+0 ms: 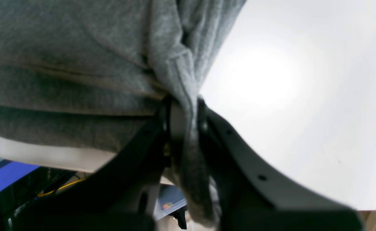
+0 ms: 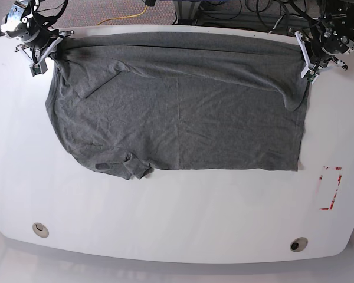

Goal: Layout the t-shirt on the table in an organized manner, then fold the t-shirt properly
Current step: 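Drag the held shirt edge with both grippers away from the hem, then release the edge and move both grippers to the shirt's hem corners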

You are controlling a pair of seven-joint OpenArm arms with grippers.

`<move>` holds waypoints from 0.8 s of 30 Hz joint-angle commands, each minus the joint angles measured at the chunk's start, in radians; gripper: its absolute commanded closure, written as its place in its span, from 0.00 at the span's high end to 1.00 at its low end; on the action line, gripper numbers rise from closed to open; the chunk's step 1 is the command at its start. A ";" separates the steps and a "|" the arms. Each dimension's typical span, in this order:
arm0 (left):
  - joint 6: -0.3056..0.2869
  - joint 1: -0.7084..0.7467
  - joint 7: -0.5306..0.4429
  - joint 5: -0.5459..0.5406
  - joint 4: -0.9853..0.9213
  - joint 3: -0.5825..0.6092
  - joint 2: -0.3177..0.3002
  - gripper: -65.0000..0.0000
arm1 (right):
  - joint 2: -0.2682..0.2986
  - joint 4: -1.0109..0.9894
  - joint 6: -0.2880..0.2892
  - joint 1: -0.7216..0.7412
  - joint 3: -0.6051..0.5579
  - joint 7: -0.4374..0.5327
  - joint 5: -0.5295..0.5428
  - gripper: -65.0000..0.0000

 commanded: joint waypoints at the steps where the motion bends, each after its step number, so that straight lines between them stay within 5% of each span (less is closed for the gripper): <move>1: 0.004 0.008 0.068 0.044 0.007 -0.004 -0.012 0.16 | 0.019 0.020 -0.009 -0.003 0.008 0.006 -0.007 0.05; 5: 0.004 0.000 0.102 0.044 0.010 -0.004 -0.015 0.39 | 0.019 0.020 -0.009 -0.003 0.011 0.006 -0.010 0.22; 9: 0.004 -0.018 0.104 0.046 0.016 -0.009 -0.015 0.59 | 0.019 0.020 -0.009 -0.003 0.014 0.006 -0.010 0.51; 16: 0.004 -0.052 0.104 0.064 0.025 -0.009 -0.016 0.60 | 0.019 0.086 -0.009 -0.005 0.014 0.006 -0.007 0.84; 24: 0.004 -0.129 0.105 0.066 0.079 -0.009 -0.016 0.61 | 0.019 0.224 -0.009 -0.011 0.014 0.004 -0.012 0.91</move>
